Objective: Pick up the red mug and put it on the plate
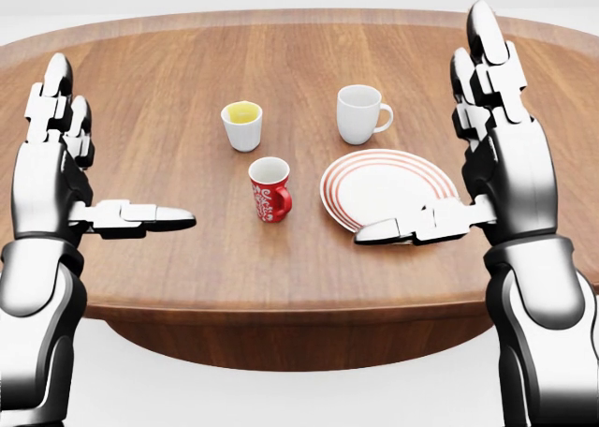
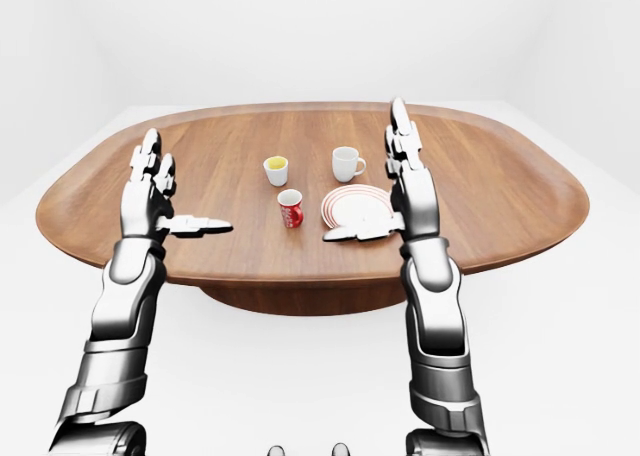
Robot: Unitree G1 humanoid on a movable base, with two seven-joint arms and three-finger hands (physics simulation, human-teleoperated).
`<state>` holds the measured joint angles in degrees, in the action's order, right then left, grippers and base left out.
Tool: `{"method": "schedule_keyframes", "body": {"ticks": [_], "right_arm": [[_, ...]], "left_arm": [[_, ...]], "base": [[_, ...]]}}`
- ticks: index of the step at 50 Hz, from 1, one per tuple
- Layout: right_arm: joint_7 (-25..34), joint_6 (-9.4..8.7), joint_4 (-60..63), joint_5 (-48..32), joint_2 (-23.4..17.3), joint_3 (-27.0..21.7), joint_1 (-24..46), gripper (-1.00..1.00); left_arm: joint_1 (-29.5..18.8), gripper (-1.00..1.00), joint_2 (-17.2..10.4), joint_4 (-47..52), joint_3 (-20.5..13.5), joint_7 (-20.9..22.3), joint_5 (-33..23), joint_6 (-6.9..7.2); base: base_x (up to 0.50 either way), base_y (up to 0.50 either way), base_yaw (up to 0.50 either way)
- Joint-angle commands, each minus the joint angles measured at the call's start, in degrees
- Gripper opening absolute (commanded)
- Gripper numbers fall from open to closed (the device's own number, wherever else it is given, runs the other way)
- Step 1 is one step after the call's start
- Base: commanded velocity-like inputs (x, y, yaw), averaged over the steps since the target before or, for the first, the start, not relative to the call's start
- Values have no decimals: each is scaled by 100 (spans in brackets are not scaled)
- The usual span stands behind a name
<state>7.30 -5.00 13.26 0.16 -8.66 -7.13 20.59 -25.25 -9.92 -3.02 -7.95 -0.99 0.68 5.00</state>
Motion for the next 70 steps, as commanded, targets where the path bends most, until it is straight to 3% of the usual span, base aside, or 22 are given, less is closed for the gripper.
{"method": "schedule_keyframes", "body": {"ticks": [1, 34, 70], "right_arm": [[69, 0, 168, 28, -132, -72, 315, 100], [122, 0, 156, -66, -107, -10, 361, 100], [153, 0, 171, -99, -87, 0, 376, 100]], "left_arm": [[-315, 100, -145, -43, -79, -2, 46, 0], [-291, 100, -131, 92, -62, 30, -9, 0], [-284, 100, -120, 91, -59, 45, -36, 0]], "base": [[0, 0, 0], [0, 0, 0], [24, 0, 0]]}}
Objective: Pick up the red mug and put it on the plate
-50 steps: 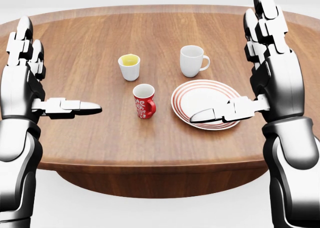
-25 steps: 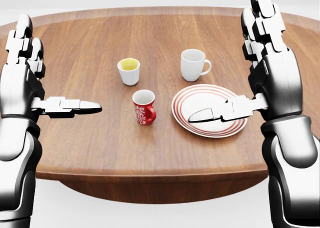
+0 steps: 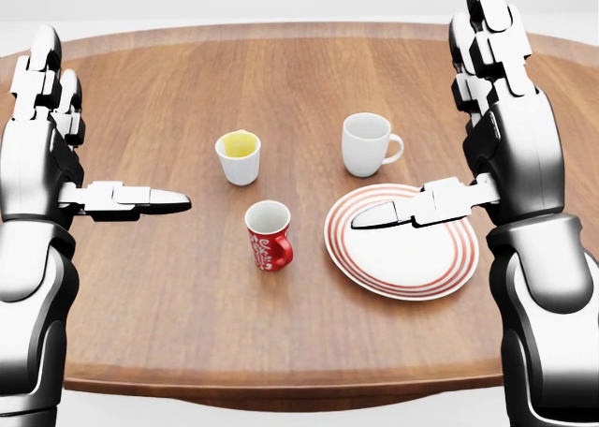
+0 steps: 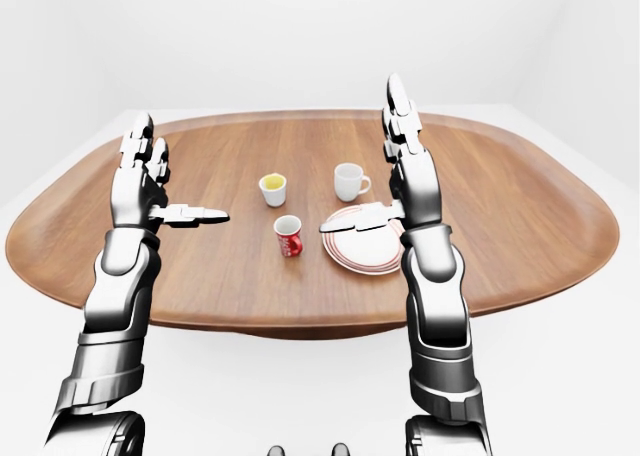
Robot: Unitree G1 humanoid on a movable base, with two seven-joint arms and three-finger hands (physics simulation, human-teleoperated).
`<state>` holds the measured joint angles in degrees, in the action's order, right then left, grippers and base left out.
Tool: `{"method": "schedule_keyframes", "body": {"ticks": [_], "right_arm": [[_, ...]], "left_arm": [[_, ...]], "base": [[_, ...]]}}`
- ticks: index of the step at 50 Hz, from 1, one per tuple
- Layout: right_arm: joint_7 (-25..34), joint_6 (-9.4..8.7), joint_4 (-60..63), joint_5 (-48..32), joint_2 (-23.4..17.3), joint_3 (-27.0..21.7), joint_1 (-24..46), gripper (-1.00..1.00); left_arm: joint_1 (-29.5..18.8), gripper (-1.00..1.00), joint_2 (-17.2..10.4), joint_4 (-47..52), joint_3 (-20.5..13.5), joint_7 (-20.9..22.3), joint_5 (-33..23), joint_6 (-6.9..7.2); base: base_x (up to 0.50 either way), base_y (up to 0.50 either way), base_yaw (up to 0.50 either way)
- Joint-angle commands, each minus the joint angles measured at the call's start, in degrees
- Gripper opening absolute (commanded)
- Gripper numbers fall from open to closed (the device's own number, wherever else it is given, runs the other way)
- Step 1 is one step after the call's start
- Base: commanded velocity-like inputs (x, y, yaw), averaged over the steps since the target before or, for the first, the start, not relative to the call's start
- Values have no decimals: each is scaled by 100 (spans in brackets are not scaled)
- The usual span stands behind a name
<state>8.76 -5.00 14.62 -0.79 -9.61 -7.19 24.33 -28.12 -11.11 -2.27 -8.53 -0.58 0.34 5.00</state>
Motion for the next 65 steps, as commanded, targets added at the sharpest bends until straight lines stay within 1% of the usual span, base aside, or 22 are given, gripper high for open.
{"method": "schedule_keyframes", "body": {"ticks": [1, 16, 35, 65], "right_arm": [[7, 0, 36, -4, 8, 6, 1, 100], [20, 0, 98, -7, 15, 11, -15, 100], [50, 0, 90, -12, 1, 17, 46, 100], [73, 0, 59, -66, 13, 49, 64, 100]], "left_arm": [[3, 100, 0, 18, -2, 4, -2, 0], [52, 100, 14, 100, 3, 7, -5, 0], [18, 100, 40, -77, 29, 2, -31, 0], [48, 100, 32, -62, 15, 13, -24, 0]], "base": [[26, 0, 0], [26, 0, 0], [26, 0, 0], [26, 0, 0]]}}
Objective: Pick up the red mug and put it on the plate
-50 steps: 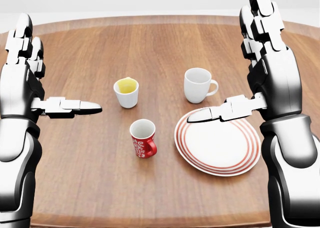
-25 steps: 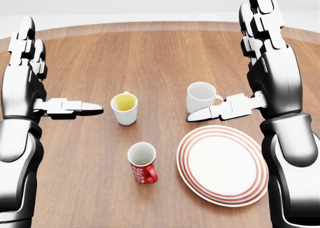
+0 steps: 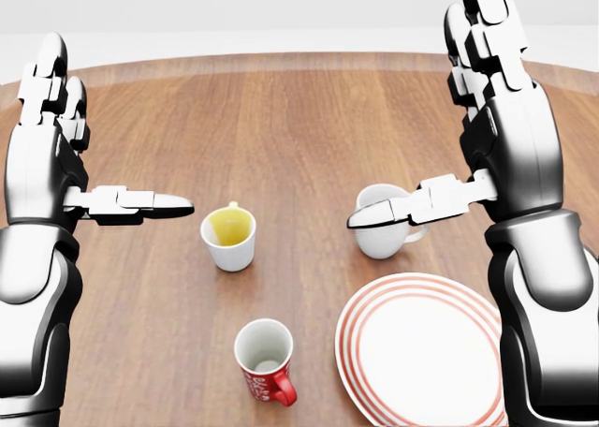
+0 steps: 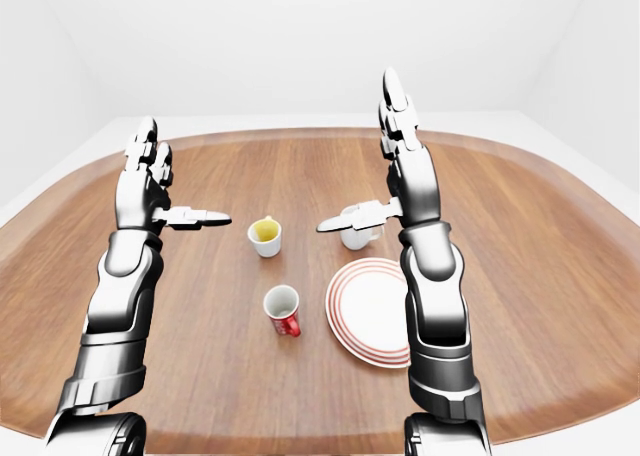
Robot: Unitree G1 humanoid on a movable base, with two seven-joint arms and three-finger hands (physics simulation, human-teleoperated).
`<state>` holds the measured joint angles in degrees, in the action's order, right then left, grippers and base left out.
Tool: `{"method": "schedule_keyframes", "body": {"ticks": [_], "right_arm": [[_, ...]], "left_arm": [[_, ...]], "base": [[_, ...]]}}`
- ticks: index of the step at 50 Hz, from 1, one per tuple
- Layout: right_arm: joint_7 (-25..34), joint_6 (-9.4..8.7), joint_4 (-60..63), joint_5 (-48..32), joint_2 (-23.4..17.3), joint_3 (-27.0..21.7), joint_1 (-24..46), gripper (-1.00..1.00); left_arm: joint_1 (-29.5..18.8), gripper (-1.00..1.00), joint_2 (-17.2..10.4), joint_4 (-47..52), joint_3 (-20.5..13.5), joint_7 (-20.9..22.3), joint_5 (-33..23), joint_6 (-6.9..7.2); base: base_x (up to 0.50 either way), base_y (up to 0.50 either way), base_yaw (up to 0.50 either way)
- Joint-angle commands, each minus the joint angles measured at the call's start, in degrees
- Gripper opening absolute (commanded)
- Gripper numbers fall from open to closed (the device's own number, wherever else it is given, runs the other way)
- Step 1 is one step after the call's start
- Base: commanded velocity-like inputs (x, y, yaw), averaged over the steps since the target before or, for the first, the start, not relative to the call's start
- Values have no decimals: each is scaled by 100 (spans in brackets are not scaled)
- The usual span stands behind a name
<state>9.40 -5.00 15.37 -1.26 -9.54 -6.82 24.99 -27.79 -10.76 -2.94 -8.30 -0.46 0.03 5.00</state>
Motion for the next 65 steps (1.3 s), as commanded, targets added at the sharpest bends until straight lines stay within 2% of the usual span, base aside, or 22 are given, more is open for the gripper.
{"method": "schedule_keyframes", "body": {"ticks": [1, 38, 50, 65], "right_arm": [[10, 0, -16, -24, 6, 14, 1, 100], [155, 0, -119, -92, -12, 62, 111, 100], [714, 0, -925, -977, -110, 405, 361, 100], [1398, 0, -1464, -1879, -11, 513, 598, 100]], "left_arm": [[18, 100, -5, 10, -6, 0, 4, 0], [32, 100, -10, 10, -16, -2, 21, 0], [28, 100, -29, 69, -27, 8, 29, 0], [10, 100, -9, 84, 3, 14, -16, 0]], "base": [[25, 0, 0], [24, 0, 0], [0, 0, 0], [0, 0, 0]]}}
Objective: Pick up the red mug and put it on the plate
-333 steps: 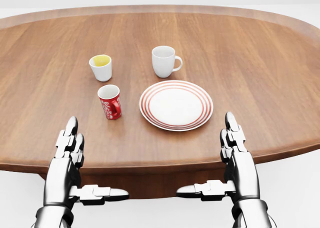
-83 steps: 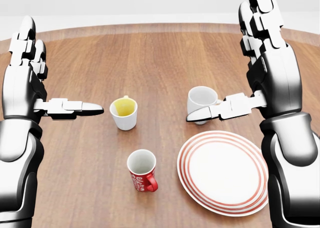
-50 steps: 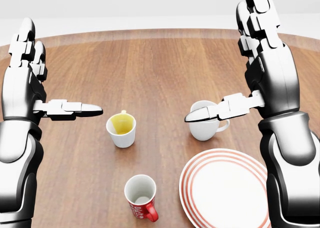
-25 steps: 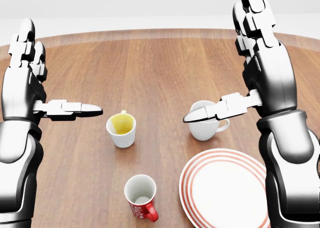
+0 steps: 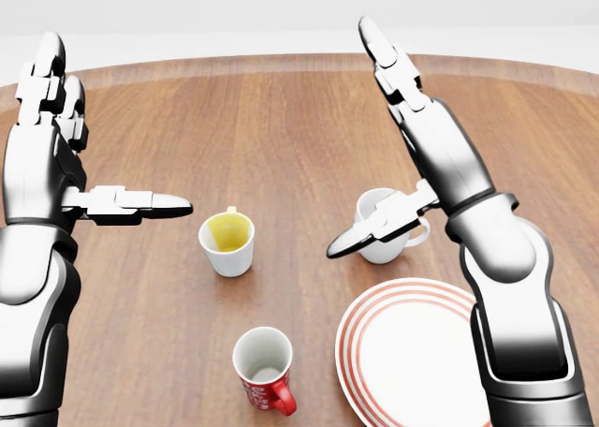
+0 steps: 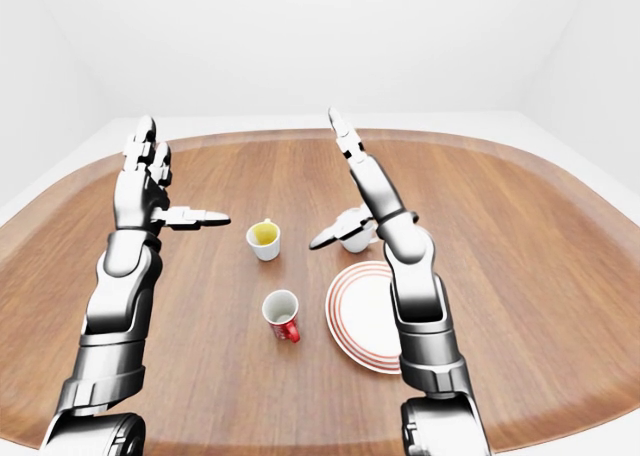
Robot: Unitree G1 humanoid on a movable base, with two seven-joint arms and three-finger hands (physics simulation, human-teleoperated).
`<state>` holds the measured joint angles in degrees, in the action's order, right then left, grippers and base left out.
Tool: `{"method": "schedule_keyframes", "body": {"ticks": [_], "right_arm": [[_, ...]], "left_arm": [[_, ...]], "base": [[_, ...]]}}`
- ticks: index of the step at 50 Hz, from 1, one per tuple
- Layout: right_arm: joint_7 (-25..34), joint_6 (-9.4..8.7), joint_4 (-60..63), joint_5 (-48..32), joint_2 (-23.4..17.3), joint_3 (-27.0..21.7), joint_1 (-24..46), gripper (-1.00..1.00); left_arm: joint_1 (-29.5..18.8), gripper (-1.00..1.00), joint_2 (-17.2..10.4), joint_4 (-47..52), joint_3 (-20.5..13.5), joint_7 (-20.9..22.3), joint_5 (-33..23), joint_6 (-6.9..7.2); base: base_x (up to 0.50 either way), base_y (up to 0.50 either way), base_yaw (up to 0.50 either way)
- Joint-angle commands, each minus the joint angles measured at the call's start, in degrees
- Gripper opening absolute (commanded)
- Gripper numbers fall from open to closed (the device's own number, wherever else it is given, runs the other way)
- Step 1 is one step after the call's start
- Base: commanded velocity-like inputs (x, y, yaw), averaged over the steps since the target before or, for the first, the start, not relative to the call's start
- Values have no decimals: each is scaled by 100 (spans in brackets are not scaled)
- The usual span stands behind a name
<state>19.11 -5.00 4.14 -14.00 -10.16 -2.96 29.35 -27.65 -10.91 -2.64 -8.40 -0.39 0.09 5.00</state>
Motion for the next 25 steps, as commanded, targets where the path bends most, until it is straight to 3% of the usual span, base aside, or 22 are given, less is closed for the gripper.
{"method": "schedule_keyframes", "body": {"ticks": [1, 25], "right_arm": [[460, 0, -357, -661, 55, 140, 175, 100], [724, 0, -987, -1546, 413, 429, 463, 100]], "left_arm": [[-7, 100, 5, 62, 11, 10, -24, 0], [2, 100, 28, -30, 21, 19, -49, 0]], "base": [[0, 0, 0], [0, 0, 0]]}}
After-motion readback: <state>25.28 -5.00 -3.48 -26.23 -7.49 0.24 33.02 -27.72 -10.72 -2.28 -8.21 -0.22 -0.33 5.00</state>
